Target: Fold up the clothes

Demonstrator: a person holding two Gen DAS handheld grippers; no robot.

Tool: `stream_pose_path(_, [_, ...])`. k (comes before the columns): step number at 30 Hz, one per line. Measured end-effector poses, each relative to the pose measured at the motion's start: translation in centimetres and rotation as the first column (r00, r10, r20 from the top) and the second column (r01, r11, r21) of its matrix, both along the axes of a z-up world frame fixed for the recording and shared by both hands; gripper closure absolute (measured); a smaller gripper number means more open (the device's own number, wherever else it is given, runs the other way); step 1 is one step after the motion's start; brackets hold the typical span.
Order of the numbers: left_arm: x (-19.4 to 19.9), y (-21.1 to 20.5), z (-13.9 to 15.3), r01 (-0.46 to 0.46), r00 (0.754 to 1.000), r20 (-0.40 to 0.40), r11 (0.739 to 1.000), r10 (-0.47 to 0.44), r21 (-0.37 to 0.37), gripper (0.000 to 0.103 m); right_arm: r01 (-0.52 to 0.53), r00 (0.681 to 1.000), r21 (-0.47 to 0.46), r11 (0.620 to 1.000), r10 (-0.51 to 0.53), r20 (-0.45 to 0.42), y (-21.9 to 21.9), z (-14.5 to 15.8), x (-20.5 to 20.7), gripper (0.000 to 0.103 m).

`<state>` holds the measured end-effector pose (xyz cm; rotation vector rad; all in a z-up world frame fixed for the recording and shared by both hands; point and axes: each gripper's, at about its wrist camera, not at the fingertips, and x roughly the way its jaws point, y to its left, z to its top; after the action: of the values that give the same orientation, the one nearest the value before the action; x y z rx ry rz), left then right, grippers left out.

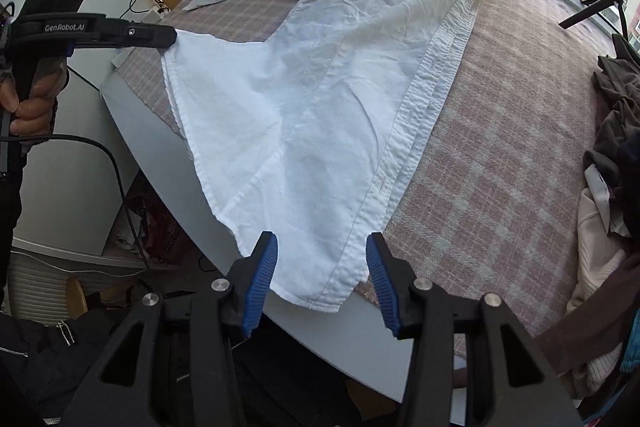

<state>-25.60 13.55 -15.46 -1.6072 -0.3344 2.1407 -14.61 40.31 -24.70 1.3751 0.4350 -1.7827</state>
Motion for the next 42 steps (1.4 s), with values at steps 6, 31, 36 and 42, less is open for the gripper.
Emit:
stream_pose_path(6, [-2.5, 1.2, 1.1, 0.062, 0.998, -0.019, 0.998, -0.062, -0.009, 0.095, -0.038, 0.997, 0.037, 0.999, 0.040, -0.069, -3.5, -0.3, 2.1, 0.055])
stream_pose_path(31, [-1.8, 1.7, 0.0, 0.106, 0.994, -0.004, 0.993, -0.106, -0.045, 0.090, -0.118, 0.992, -0.008, 0.993, 0.117, -0.050, -12.5, 1.1, -4.1, 0.101])
stream_pose_path(36, [0.7, -2.1, -1.6, -0.007, 0.999, -0.049, 0.999, 0.005, -0.048, 0.068, -0.030, 0.997, -0.024, 0.999, 0.028, -0.075, -10.2, 2.1, -6.4, 0.102])
stream_pose_path(42, [1.7, 0.5, -9.3, 0.016, 0.998, 0.062, 0.985, -0.005, -0.173, 0.070, 0.018, 0.997, -0.130, 0.991, -0.027, -0.068, -7.7, 7.3, -8.3, 0.102])
